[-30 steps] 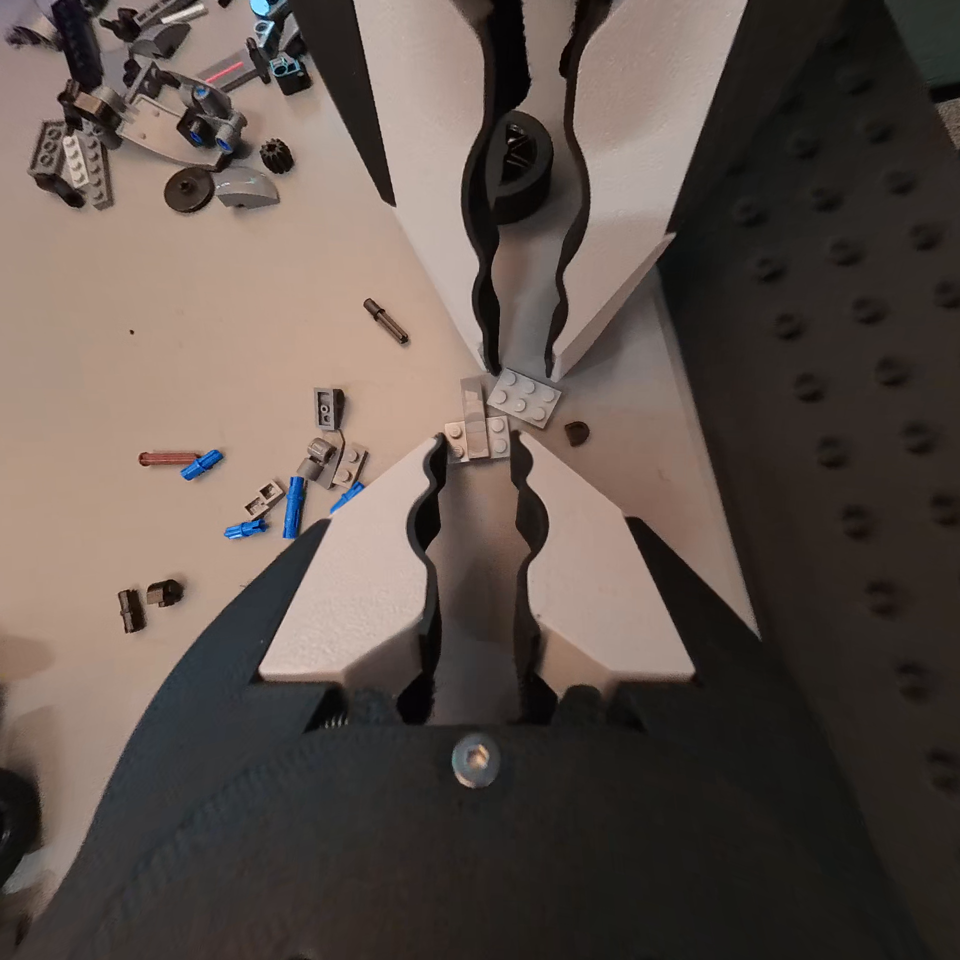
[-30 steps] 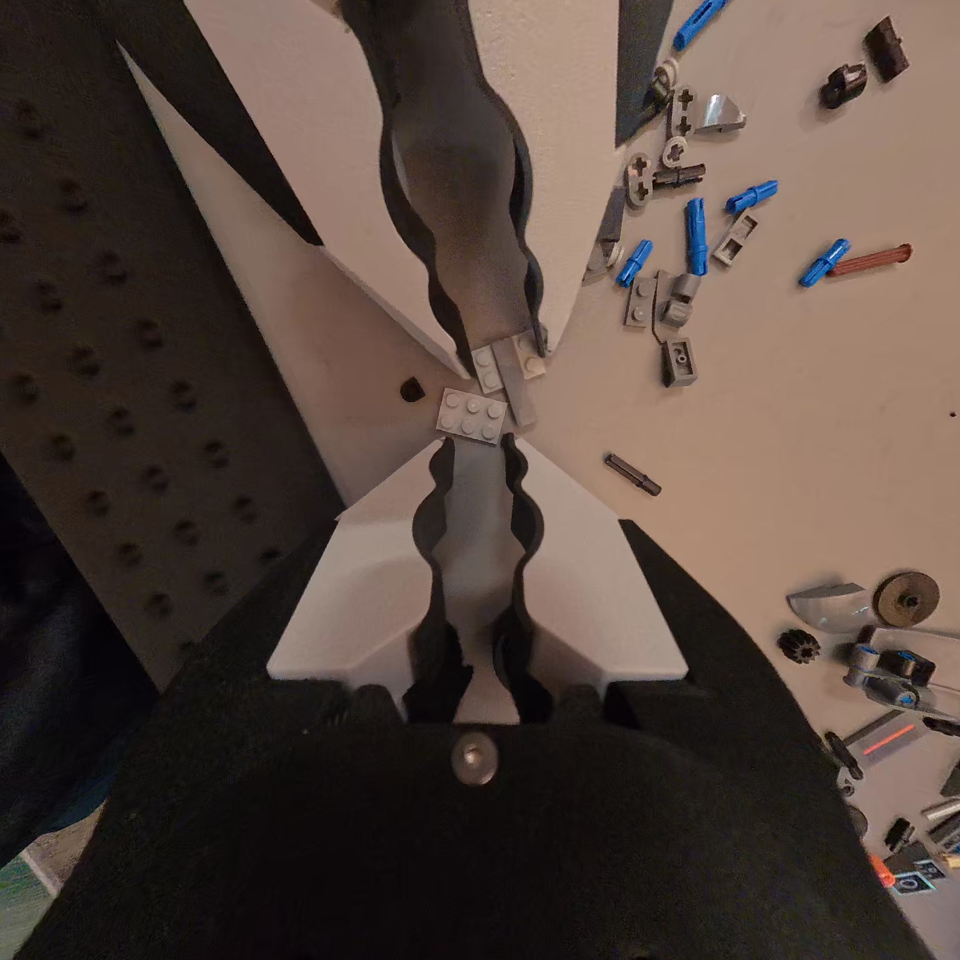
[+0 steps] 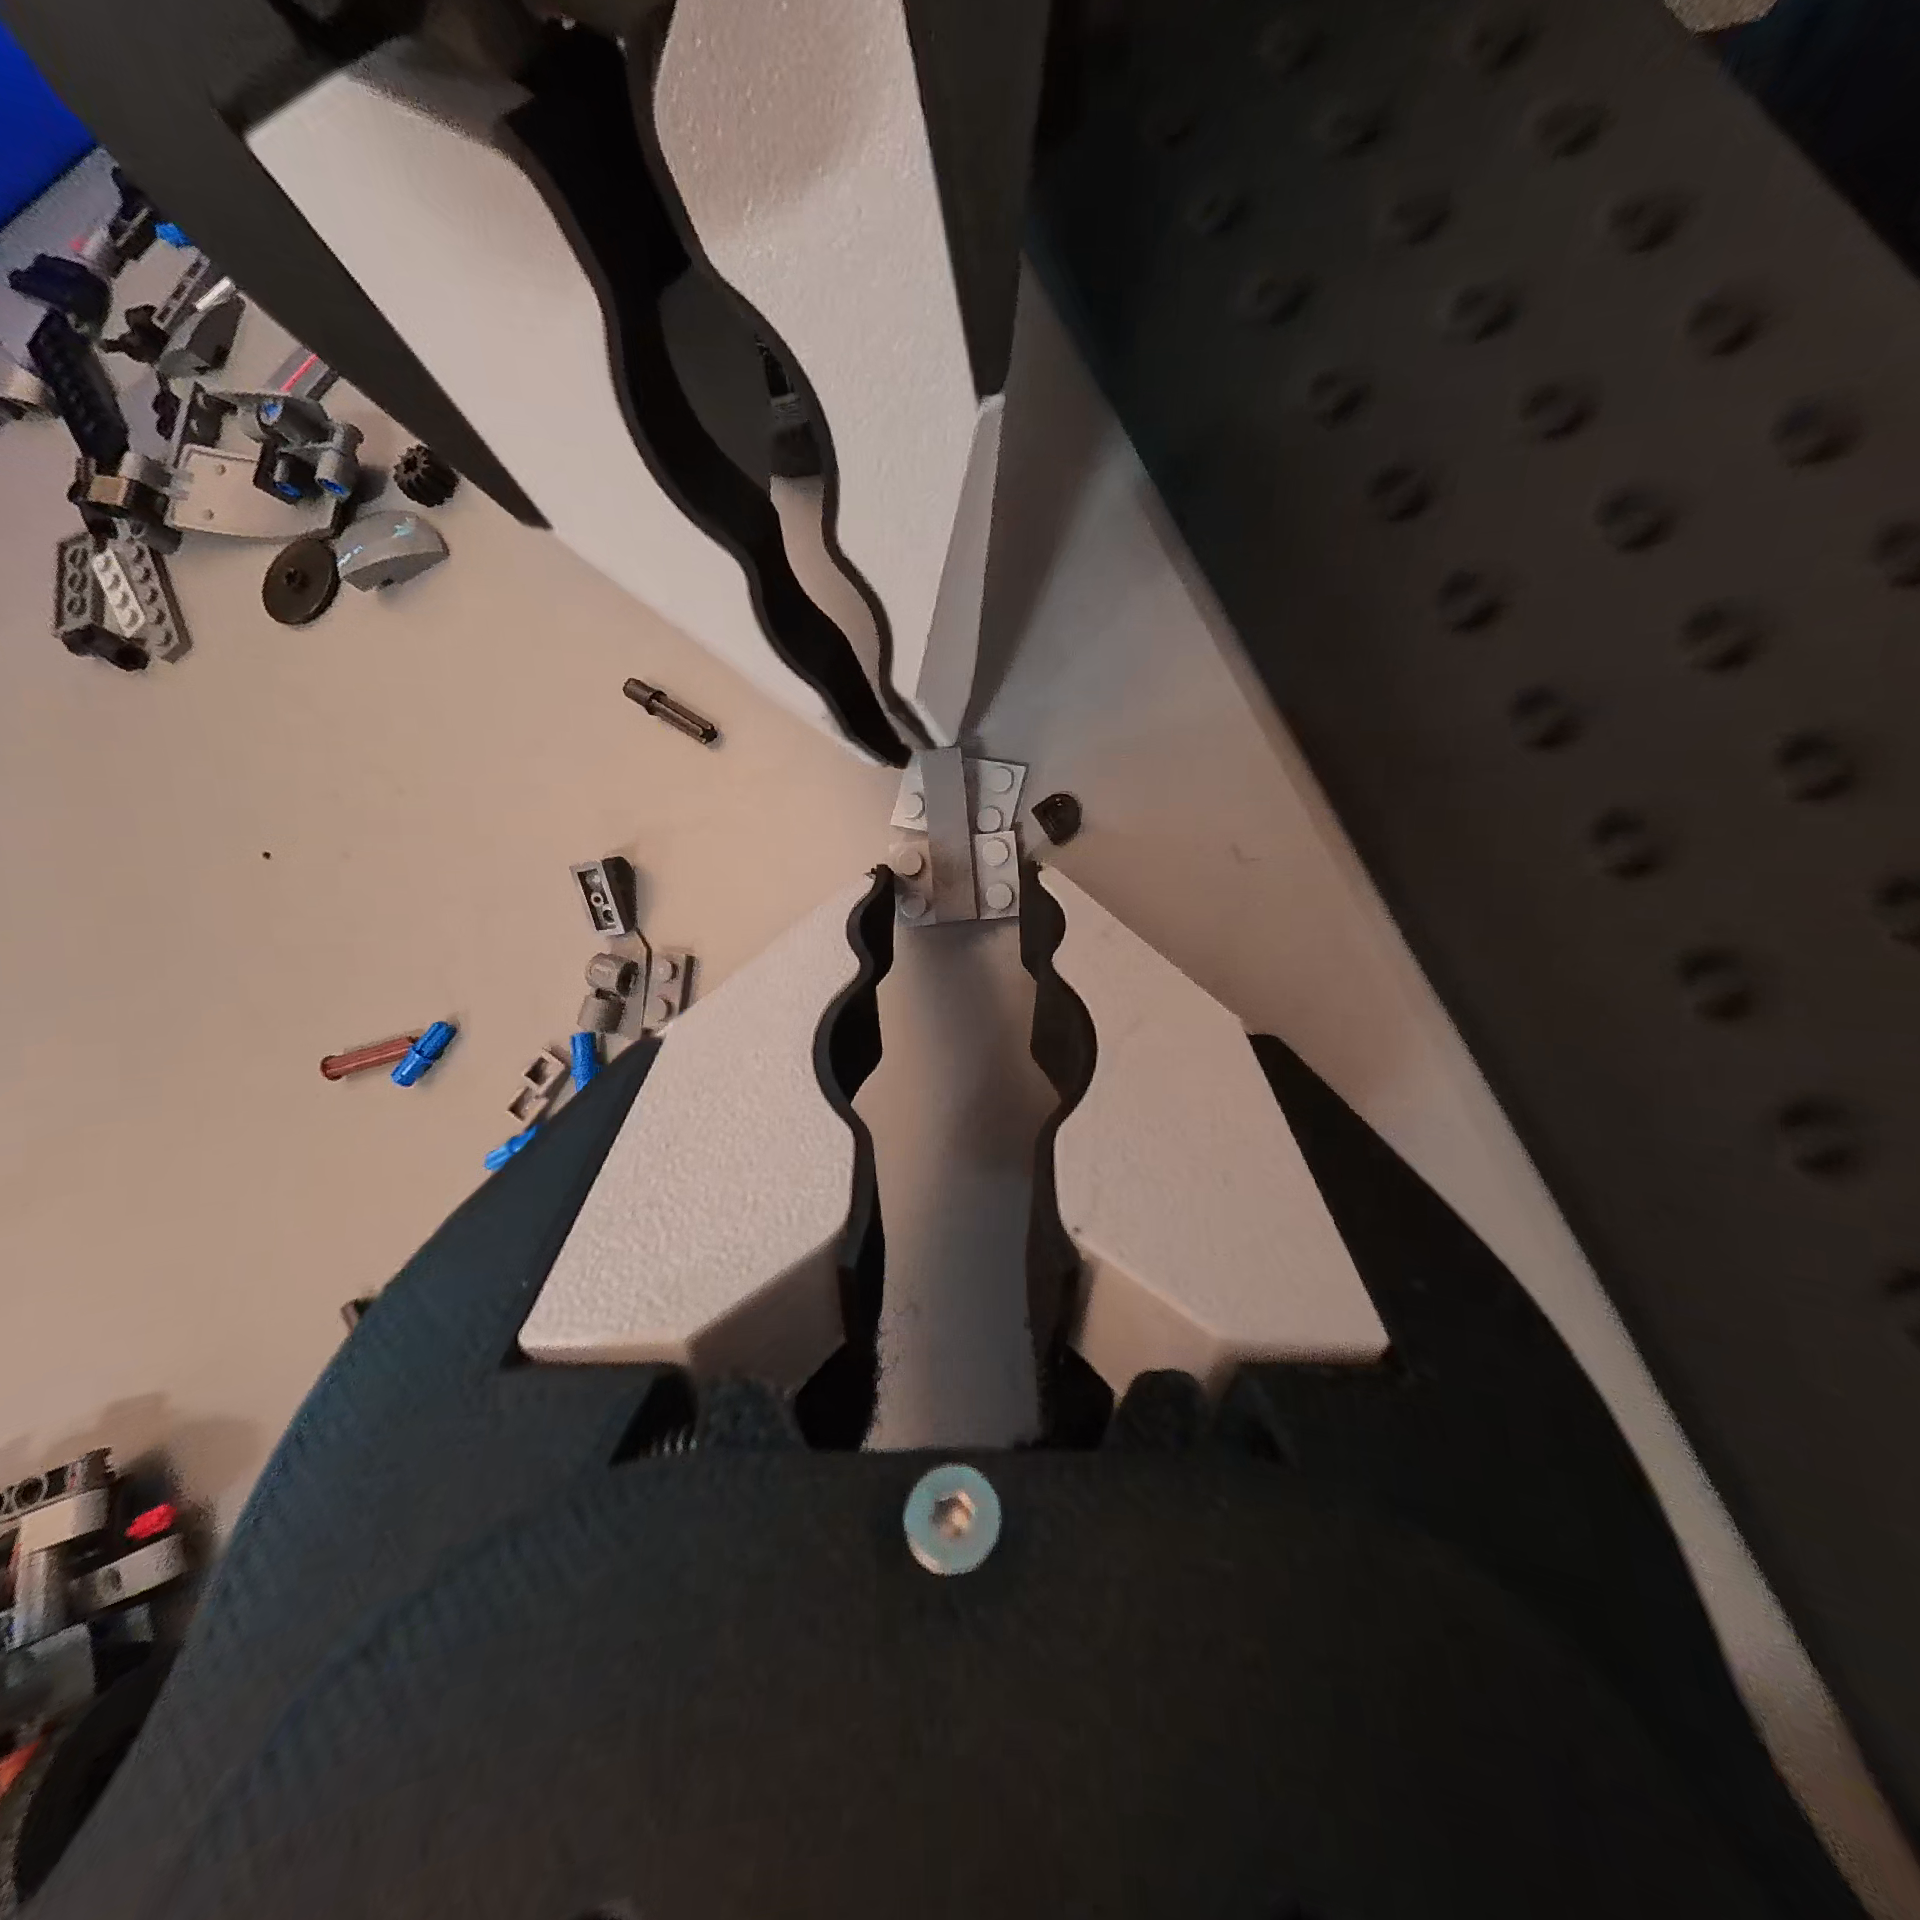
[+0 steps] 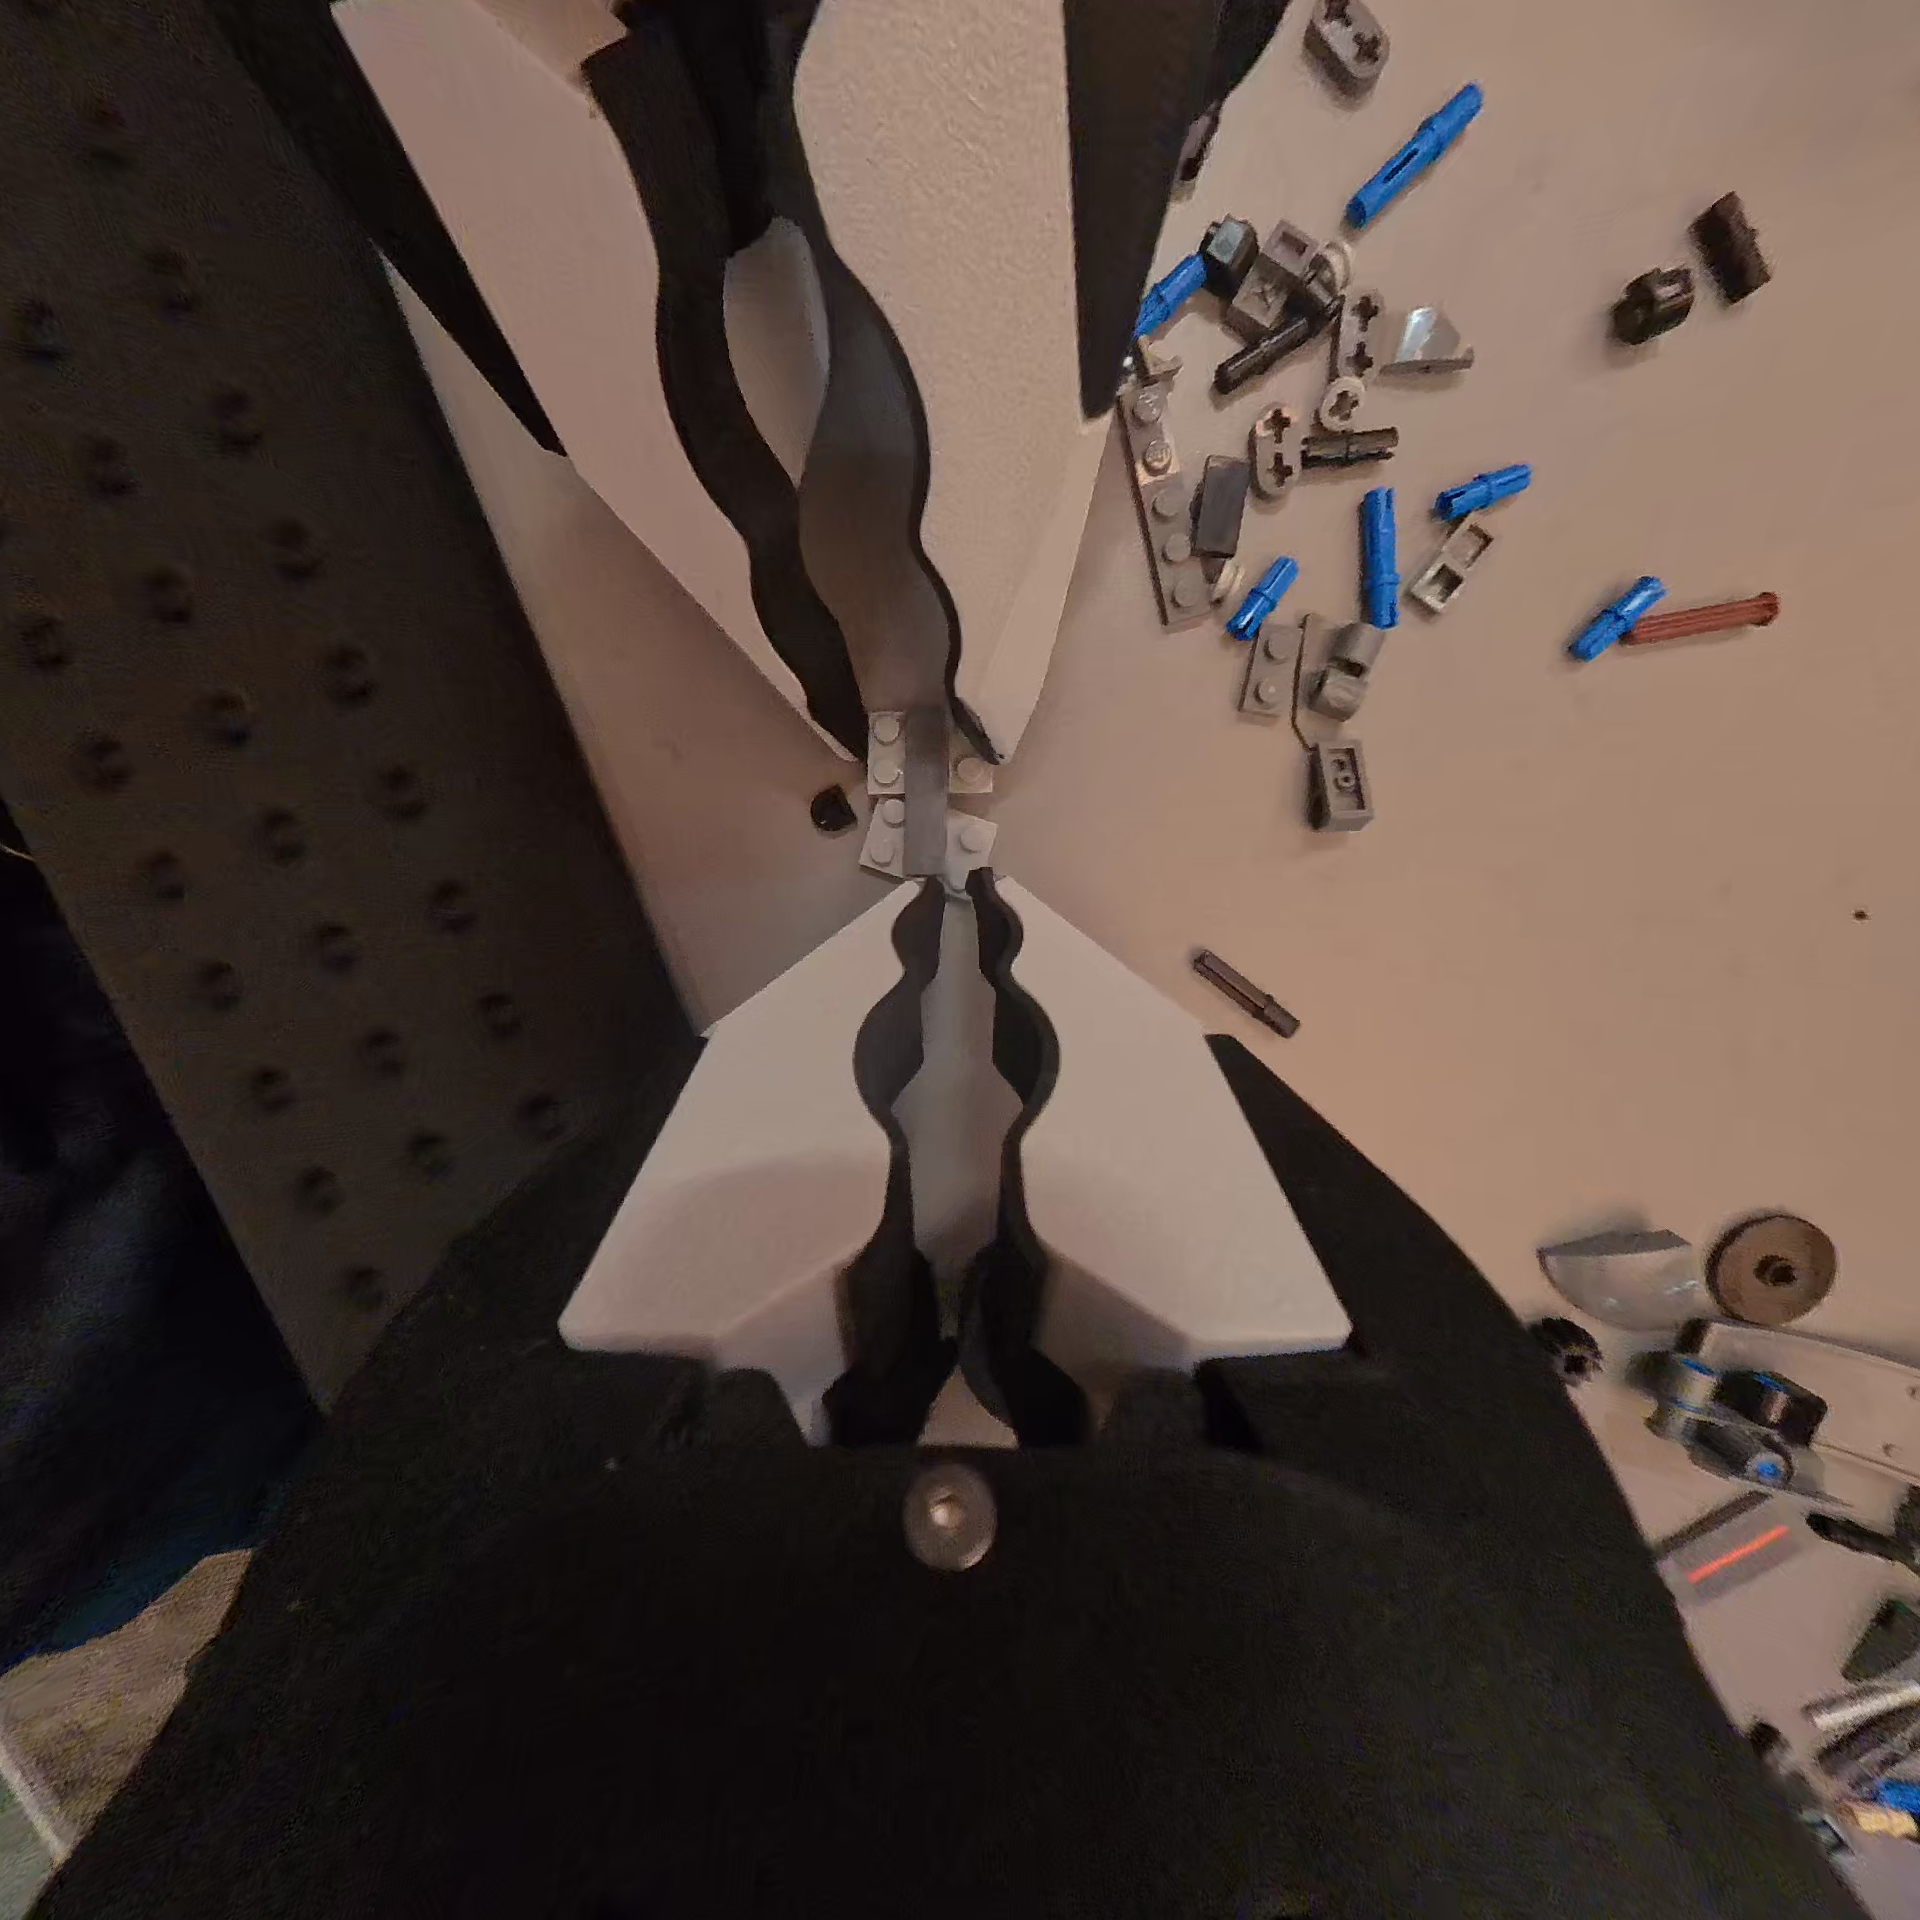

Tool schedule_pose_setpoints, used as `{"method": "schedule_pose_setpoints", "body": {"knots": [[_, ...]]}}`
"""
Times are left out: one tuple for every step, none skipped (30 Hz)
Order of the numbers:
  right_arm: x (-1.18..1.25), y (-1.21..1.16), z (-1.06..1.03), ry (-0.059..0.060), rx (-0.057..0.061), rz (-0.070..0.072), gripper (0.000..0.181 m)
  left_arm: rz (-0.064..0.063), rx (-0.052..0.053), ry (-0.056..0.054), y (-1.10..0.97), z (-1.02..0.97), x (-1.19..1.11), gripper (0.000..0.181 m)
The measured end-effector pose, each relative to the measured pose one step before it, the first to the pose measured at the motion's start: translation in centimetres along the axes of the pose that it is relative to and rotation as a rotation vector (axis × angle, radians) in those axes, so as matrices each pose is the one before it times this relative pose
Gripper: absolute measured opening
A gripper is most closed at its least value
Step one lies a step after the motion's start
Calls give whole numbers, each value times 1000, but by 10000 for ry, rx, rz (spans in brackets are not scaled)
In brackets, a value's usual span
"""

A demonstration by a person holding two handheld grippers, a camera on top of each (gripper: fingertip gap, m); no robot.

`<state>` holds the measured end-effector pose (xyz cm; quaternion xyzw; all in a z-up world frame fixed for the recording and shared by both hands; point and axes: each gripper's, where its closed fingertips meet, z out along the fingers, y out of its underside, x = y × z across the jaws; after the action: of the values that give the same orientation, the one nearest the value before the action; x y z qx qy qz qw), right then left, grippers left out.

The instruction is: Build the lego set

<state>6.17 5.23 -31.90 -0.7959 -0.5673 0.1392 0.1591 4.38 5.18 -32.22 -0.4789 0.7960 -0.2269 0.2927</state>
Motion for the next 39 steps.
{"method": "schedule_pose_setpoints", "body": {"knots": [[-47, 2, 53, -53, 41, 46, 4, 49, -64, -55, 60, -20, -151, 21], [-6, 21, -26, -25, 11, 115, 4, 37, -58, -27, 27, -3, -117, 21], [-16, 64, -80, -1, -39, 109, 4, 68, -38, 24, -5, 23, -13, 21], [34, 7, -112, 60, -19, 13, 4, 89, -73, 38, 10, -17, -3, 21], [44, -68, -105, 91, 22, -35, 4, 106, -74, 11, -12, -31, -42, 21], [-16, 24, -44, 41, -51, 6, 4, 103, 3, 71, -112, -35, 39, 21], [-33, 188, 34, 4, -153, 50, 4, 54, -48, 52, -17, 7, -38, 21], [-82, 195, 84, -45, -139, 61, 4, 37, -85, 0, 55, 28, -128, 21], [-156, 153, 146, -124, -98, 78, 6, -2, -16, 77, -8, 26, -4, 21], [77, 186, 190, -1, -119, 64, 8, -57, -28, 193, 55, -12, 203, 21], [448, 156, 140, 260, -92, -38, 8, -76, -47, 47, 129, -73, 9, 21], [302, -58, 59, 202, 38, -127, 9, -32, 23, 15, 90, -82, 17, 21], [-97, -225, 21, -50, 123, -101, 8, -44, 2, 105, 125, -31, 171, 21], [-85, -182, 112, -71, 57, -40, 8, -58, 41, 30, 54, -45, 37, 21], [133, -181, 141, 48, 35, -28, 7, -7, -7, -24, 93, -45, -26, 21], [139, -190, 80, 55, 34, -78, 4, 3, 1, 47, 48, -54, 73, 21], [157, -94, 44, 64, -29, -96, 4, -9, -40, 23, 79, -71, 33, 21], [319, -67, 7, 159, -52, -62, 6, 1, -51, -46, 116, -66, -82, 21], [215, -19, 9, 89, -63, -39, 6, -18, 10, 22, 43, -30, 22, 21], [20, 16, -11, -56, -48, -1, 6, -40, 40, 72, -32, 8, 87, 21], [44, -52, -70, -42, 26, 47, 6, 24, 31, -39, -40, 39, -49, 21], [15, -143, -98, -25, 117, 20, 6, 33, -5, -52, -23, 31, -94, 21], [-19, -66, -92, -10, 82, -15, 5, -22, -29, 18, -1, 23, -43, 21], [-18, 39, -121, 21, 29, -17, 5, -33, -16, 2, -6, 29, -84, 21], [-26, 41, -132, -2, 37, 3, 5, -25, 10, 18, -30, 48, -62, 21], [-70, -4, -90, -54, 49, 32, 5, -41, 18, 74, -34, 33, 34, 21], [-36, -122, -78, -45, 111, 24, 5, -19, 22, 51, -59, 54, 20, 21], [-69, -177, -98, -51, 129, 23, 4, -25, 13, 14, -51, 63, -22, 21], [-73, -136, -88, -30, 74, 14, 4, -30, -3, 30, -33, 25, 18, 21], [-38, -107, -90, 25, 53, -36, 3, -3, -14, 13, 10, 2, 3, 21], [-99, -77, -62, -22, 34, -34, 1, -41, 3, 30, 13, 6, 1, 21], [-181, -121, -30, -89, 50, -19, 1, -84, 7, 62, 15, 4, 11, 21], [-182, -176, -24, -90, 97, -27, 0, -63, 10, 65, 16, 13, 2, 21], [-264, -145, 38, -151, 80, -11, 0, -77, 11, 65, 7, 5, 10, 21], [-245, -103, 84, -156, 61, 8, 0, -78, 6, 59, 13, 15, 0, 21], [-38, -43, 110, -36, 32, 15, 0, -29, 4, 32, 0, -3, 2, 21], [12, 167, 161, -6, -98, 10, 0, -4, -10, 13, 2, 8, -10, 21], [-46, 223, 156, -37, -120, -17, 0, -19, -19, 11, 3, 10, 3, 21], [-65, 21, 58, -42, 14, -10, 0, -29, -22, 18, 12, 5, 11, 21]]}}
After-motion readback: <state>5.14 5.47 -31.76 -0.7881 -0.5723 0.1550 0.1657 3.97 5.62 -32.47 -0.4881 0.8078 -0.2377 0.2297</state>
